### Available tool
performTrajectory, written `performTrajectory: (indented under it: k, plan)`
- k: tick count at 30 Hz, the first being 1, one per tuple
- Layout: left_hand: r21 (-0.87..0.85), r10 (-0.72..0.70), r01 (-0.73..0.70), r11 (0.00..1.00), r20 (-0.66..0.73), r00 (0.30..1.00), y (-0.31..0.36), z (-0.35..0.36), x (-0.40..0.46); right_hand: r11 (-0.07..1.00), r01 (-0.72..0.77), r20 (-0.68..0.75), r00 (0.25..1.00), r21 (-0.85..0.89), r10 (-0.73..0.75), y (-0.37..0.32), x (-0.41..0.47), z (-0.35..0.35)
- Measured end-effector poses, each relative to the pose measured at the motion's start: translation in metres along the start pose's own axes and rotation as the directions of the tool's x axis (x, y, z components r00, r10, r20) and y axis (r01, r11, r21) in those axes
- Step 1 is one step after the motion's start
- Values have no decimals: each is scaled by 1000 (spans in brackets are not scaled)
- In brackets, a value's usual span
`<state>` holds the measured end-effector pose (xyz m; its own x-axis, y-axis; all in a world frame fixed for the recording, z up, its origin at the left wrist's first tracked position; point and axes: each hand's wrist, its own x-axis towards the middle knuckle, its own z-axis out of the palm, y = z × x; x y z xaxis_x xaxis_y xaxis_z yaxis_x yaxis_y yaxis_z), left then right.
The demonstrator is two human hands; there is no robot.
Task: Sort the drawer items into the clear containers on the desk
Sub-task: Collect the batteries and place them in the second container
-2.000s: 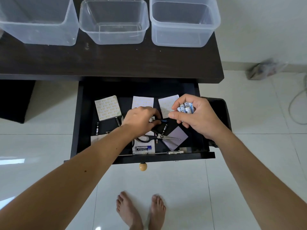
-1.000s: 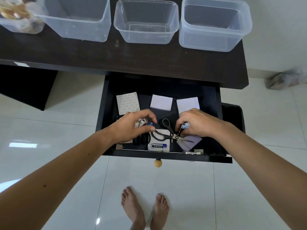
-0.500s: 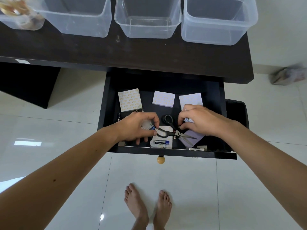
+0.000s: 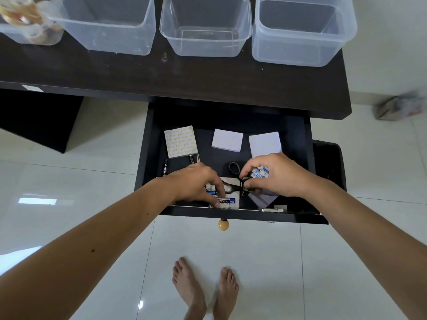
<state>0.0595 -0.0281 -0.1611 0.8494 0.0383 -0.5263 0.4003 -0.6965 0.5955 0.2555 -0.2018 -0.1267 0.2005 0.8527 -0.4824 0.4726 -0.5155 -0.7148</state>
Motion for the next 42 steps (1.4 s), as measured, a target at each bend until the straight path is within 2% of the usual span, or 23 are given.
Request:
performTrajectory:
  k: [5, 8, 15, 18, 22, 26, 29, 33, 36, 42]
  plan:
    - [35, 11, -11, 999, 2, 1000, -1, 1, 1, 1000, -1, 15, 1000, 12, 1, 0, -1, -1]
    - [70, 21, -20, 997, -9, 1000, 0, 1, 2, 997, 12, 8, 1000, -75, -12, 1, 0, -1]
    - [-19, 28, -28, 999, 2, 1000, -1, 4, -3, 997, 41, 42, 998, -58, -38, -1, -2, 1]
    - [-146, -7, 5, 989, -12, 1000, -2, -2, -10, 1000, 23, 85, 996, 17, -25, -7, -4, 1]
    - [-379, -135, 90, 921, -95, 986, -10, -13, -24, 997, -51, 109, 993, 59, 44, -13, -3, 4]
    - [-532, -195, 57, 845, -207, 959, -16, -21, -39, 987, -133, 188, 976, 90, 114, -21, 3, 14]
    - [-549, -214, -4, 836, -331, 919, -15, -23, -44, 995, -92, 236, 968, 33, 81, -29, 11, 22]
    - [-535, -192, -84, 841, -439, 878, -13, -21, -44, 990, 7, 292, 956, -142, 35, -32, 19, 36]
    - [-538, -179, -112, 836, -459, 870, -12, -19, -44, 964, 52, 309, 951, -261, 32, -27, 27, 46]
    - [-538, -194, -96, 838, -457, 868, -13, -16, -41, 939, 38, 338, 937, -342, 85, -28, 34, 48]
